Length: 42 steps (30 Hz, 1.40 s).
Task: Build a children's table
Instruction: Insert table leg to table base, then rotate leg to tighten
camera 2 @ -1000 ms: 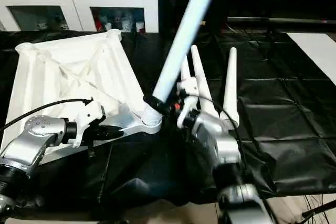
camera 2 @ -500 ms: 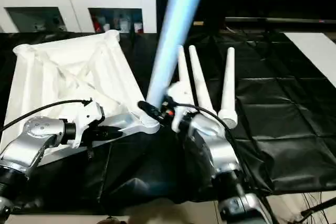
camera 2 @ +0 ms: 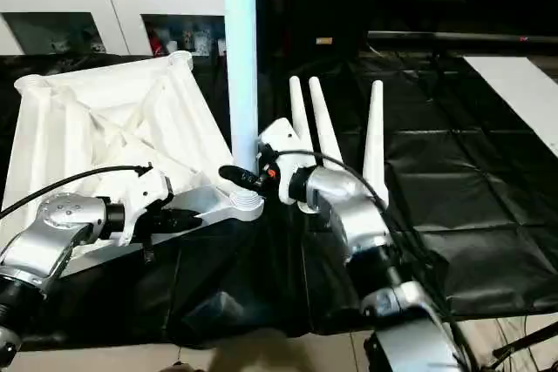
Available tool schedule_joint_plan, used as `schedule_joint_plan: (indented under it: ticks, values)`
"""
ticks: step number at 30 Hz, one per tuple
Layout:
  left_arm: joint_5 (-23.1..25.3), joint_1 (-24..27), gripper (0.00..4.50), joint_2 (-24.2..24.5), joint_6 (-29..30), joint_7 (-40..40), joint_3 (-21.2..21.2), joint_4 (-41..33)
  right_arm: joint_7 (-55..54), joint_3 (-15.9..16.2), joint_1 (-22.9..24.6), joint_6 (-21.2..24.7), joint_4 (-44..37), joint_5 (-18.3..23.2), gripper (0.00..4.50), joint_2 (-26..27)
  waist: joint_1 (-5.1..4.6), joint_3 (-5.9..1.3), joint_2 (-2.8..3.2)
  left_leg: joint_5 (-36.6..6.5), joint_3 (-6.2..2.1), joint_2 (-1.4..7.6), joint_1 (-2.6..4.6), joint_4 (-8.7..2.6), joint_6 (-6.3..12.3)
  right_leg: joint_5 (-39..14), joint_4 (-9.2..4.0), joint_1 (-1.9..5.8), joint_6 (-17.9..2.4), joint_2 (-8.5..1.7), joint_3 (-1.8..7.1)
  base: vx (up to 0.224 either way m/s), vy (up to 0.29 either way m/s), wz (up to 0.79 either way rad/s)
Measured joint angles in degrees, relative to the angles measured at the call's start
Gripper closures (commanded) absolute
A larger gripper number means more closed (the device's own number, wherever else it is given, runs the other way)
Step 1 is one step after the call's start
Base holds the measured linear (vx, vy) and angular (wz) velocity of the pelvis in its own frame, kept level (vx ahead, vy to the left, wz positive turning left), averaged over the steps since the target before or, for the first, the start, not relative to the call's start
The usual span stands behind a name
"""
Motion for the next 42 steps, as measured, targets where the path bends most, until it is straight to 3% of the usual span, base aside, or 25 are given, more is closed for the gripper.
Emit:
schedule_joint_plan:
  ticks: [12, 20, 24, 26, 27, 28, 29, 30, 31, 32, 33, 34, 36, 42]
  values:
    - [0.2, -0.2, 4.5, -0.1, -0.9, 0.0, -0.1, 1.3, -0.7, 0.0, 0.4, 0.0, 0.8, -0.1, 2.66, 0.5, 0.0, -0.35, -0.1, 0.0, 0.02, -0.03, 0.21, -0.36, -0.01, 0.0, -0.16, 0.1, 0.0, 0.0, -0.01, 0.0, 0.0, 0.0]
    - [1.8, -2.0, 4.5, -2.4, 1.0, 3.8, -0.1, 4.0, -10.3, -2.0, -0.2, -1.1, 4.0, -0.9, 2.66, 4.7, -0.26, -0.36, -0.1, 0.0, 0.0, -0.05, 1.17, -1.01, -0.02, -0.1, -1.04, 0.46, 0.1, 0.0, -0.26, 0.0, 0.0, 0.0]
    - [4.2, -4.8, 4.5, -9.9, 6.9, 14.8, 0.1, 6.2, -25.0, -5.3, -3.1, -1.7, 10.6, -2.9, 2.66, 8.7, -0.54, -0.09, 0.51, 0.0, -0.42, 0.02, 1.71, -1.47, -0.01, -0.1, -3.08, 1.64, 0.1, -0.3, -1.6, -0.044, 0.031, -0.05]
    - [5.0, -6.2, 4.5, -13.3, 9.5, 19.3, 0.1, 7.6, -30.2, -6.7, -4.6, -2.1, 13.3, -3.5, 2.66, 10.1, -1.29, 0.17, 1.08, -0.1, -0.79, 0.05, 1.96, -1.91, 0.01, -0.1, -4.43, 2.69, 0.1, -0.91, -3.24, -0.048, 0.06, -0.05]
    - [5.3, -7.1, 4.5, -14.7, 10.6, 21.3, 0.1, 8.7, -32.4, -7.5, -5.2, -2.3, 14.6, -3.5, 2.66, 10.6, -1.51, 0.42, 1.5, -0.1, -0.75, 0.21, 1.67, -2.23, 0.01, -0.7, -4.24, 3.4, 0.0, -1.1, -3.79, -0.087, 0.053, -0.03]
    - [5.7, -8.4, 4.5, -16.5, 12.1, 23.0, -0.1, 9.8, -34.7, -8.6, -5.9, -2.6, 15.5, -3.6, 2.66, 10.9, -0.42, 0.42, 1.13, 0.0, 0.3, 0.25, 1.45, -2.47, 0.01, -3.7, 0.66, 2.92, -1.3, -1.45, -3.66, -0.095, 0.003, 0.21]
    - [6.2, -9.5, 4.5, -18.3, 13.3, 25.1, -0.1, 10.8, -37.0, -9.9, -6.5, -2.9, 16.9, -3.5, 2.66, 10.9, 0.86, -0.04, -0.26, 0.0, 2.49, 0.33, 1.43, -2.68, 0.02, -5.7, 4.46, 3.15, -1.6, -1.85, -1.98, -0.095, 0.003, 0.21]
    - [6.5, -9.9, 4.5, -19.8, 14.0, 26.3, -0.1, 10.9, -38.7, -10.2, -7.6, -2.9, 18.4, -3.8, 2.66, 11.1, 1.34, -0.62, -2.89, -0.3, 4.08, -0.19, 1.45, -1.48, -0.21, -7.6, 4.47, 3.22, 1.6, -2.35, 0.41, 0.053, -0.096, 0.27]
    - [6.6, -10.1, 4.5, -20.9, 14.7, 28.1, 0.2, 11.0, -41.5, -11.0, -9.2, -2.9, 20.4, -4.0, 2.66, 12.0, 1.82, -0.47, -1.81, -2.0, 1.76, -0.15, 0.66, 0.97, 0.08, -7.5, 4.55, 2.75, 1.4, -2.31, 0.33, 0.112, -0.056, -0.21]
    - [6.6, -10.2, 4.5, -21.5, 15.4, 29.1, 0.3, 11.2, -43.1, -11.5, -9.7, -3.1, 21.4, -3.9, 2.66, 12.8, 2.06, -0.84, -0.68, -1.9, -1.78, -1.2, 0.33, 3.1, 0.38, -7.5, 4.32, 3.14, 1.4, -2.26, -0.21, 0.112, -0.056, -0.21]
    - [6.5, -10.6, 4.5, -22.3, 16.5, 29.6, 0.3, 11.5, -44.3, -12.2, -10.0, -3.7, 21.8, -3.9, 2.66, 13.1, 2.06, -1.3, 0.11, -1.7, -2.94, -1.33, 0.99, 2.3, -0.16, -7.4, 4.02, 3.07, 1.4, -2.14, -0.93, 0.052, 0.055, -0.39]
    - [6.6, -11.2, 4.5, -23.2, 17.1, 31.0, 0.4, 11.7, -45.7, -13.3, -10.7, -4.2, 22.8, -3.9, 2.66, 13.3, 1.52, -1.57, 0.32, -1.3, -2.94, -1.11, 0.93, 1.03, -0.8, -6.7, 3.14, 2.79, 1.3, -1.82, -1.23, 0.0, 0.0, 0.0]
    - [6.8, -11.6, 4.5, -23.3, 18.0, 31.6, 0.3, 11.7, -46.2, -13.5, -11.5, -4.2, 24.5, -3.9, 2.66, 13.4, 0.94, -1.76, -0.19, -1.3, -2.33, -0.85, 1.03, -0.01, -0.86, -4.9, 1.73, 2.85, 0.8, -1.51, -0.94, -0.028, 0.001, 0.12]
    - [6.7, -11.5, 4.5, -22.8, 18.7, 31.6, 0.1, 11.2, -46.2, -14.1, -12.7, -4.5, 26.2, -4.2, 2.66, 13.9, 0.14, -1.95, -0.63, -1.3, -1.48, -0.83, 1.04, -1.21, -0.85, -4.0, 0.24, 2.94, 1.1, -1.58, -0.66, 0.0, 0.0, 0.0]
